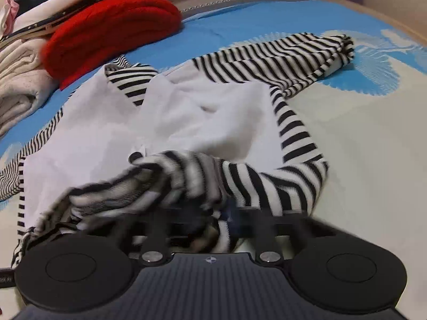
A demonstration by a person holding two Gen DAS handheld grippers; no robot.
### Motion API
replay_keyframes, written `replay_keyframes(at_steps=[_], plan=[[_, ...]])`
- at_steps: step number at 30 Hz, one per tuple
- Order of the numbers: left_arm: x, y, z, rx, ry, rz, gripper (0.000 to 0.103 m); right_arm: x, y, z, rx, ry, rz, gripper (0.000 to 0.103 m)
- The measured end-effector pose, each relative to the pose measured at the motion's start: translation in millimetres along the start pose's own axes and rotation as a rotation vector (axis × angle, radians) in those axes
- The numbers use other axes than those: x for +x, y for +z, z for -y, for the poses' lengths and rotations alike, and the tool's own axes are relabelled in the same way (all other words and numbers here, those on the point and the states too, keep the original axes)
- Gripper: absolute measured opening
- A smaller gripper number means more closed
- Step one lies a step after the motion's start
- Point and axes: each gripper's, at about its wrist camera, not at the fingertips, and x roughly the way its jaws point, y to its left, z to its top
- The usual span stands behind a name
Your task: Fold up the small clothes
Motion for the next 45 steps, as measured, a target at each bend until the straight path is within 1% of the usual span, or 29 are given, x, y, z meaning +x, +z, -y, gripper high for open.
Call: replay_keyframes(at_steps=[1,3,6,8,11,14,16,18,19,20,21,22,23,24,26,28,29,31,32,33,34,35,36,37,38,39,41,44,45], plan=[[-6,2,-5,-0.015,-0.040,0.004,0.027,-10,2,0,0.020,0.017,0.018,0.007],[-28,0,-17,-0.056,-0.094,0.055,0.019,-38,5,3,0.034,0.061,0.056,0.006],[-74,-15,-32,-0.033,-0.138,0.143,0.017,-96,-3,19,0.060,0.135,0.115,0.005],[-110,-34,-37,0.028,-0.126,0.205,0.017,-140,-18,32,0.040,0.178,0.149,0.005],[-154,-72,-38,0.125,-0.114,0.256,0.016,-186,-56,42,-0.046,0.179,0.155,0.003],[-167,-119,-38,0.201,-0.049,0.238,0.016,-196,-101,42,-0.197,0.125,0.068,0.003],[-147,-148,-40,0.232,-0.013,0.151,0.016,-180,-130,42,-0.280,0.076,-0.041,0.003],[-117,-174,-43,0.272,0.056,0.041,0.017,-158,-156,44,-0.351,0.013,-0.202,0.004],[-106,-186,-46,0.275,0.098,0.017,0.019,-156,-164,47,-0.337,-0.021,-0.227,0.005],[-104,-194,-51,0.274,0.107,0.002,0.031,-162,-167,52,-0.322,-0.011,-0.216,0.010],[-107,-198,-56,0.258,0.093,0.001,0.048,-170,-166,57,-0.307,0.025,-0.206,0.018],[-117,-200,-62,0.227,0.053,0.039,0.058,-180,-162,64,-0.273,0.069,-0.183,0.036],[-131,-199,-68,0.190,0.005,0.097,0.078,-189,-156,72,-0.228,0.101,-0.146,0.055],[-143,-194,-74,0.151,-0.024,0.156,0.091,-197,-148,80,-0.187,0.122,-0.106,0.062],[-158,-180,-84,0.080,-0.046,0.235,0.094,-201,-127,91,-0.117,0.130,-0.041,0.064],[-156,-153,-85,0.005,-0.077,0.253,0.096,-188,-104,102,-0.026,0.133,-0.003,0.067],[-147,-140,-85,-0.034,-0.086,0.250,0.102,-176,-96,106,0.022,0.141,-0.001,0.069],[-120,-119,-79,-0.090,-0.070,0.198,0.102,-146,-89,108,0.104,0.157,-0.061,0.071],[-105,-110,-75,-0.093,-0.067,0.146,0.102,-131,-89,106,0.115,0.174,-0.102,0.071],[-85,-105,-68,-0.082,-0.065,0.082,0.099,-114,-92,103,0.117,0.179,-0.165,0.069],[-67,-104,-60,-0.065,-0.058,0.020,0.091,-102,-97,99,0.094,0.185,-0.217,0.062],[-60,-109,-57,-0.048,-0.056,-0.002,0.047,-96,-102,94,0.047,0.196,-0.253,0.019],[-57,-115,-56,-0.038,-0.080,-0.010,0.022,-97,-107,87,-0.019,0.186,-0.266,0.007],[-61,-120,-56,-0.059,-0.090,0.015,0.017,-105,-108,80,-0.089,0.170,-0.245,0.006],[-67,-125,-57,-0.052,-0.063,0.025,0.011,-114,-109,77,-0.149,0.169,-0.231,0.005],[-76,-131,-58,-0.031,-0.049,0.043,0.011,-122,-111,76,-0.178,0.178,-0.224,0.005],[-91,-145,-64,-0.011,-0.032,0.047,0.011,-129,-115,79,-0.214,0.191,-0.254,0.004],[-89,-152,-73,-0.004,-0.024,0.001,0.013,-120,-119,84,-0.234,0.185,-0.320,0.004],[-89,-152,-74,-0.006,-0.028,0.007,0.022,-121,-114,84,-0.234,0.206,-0.321,0.007]])
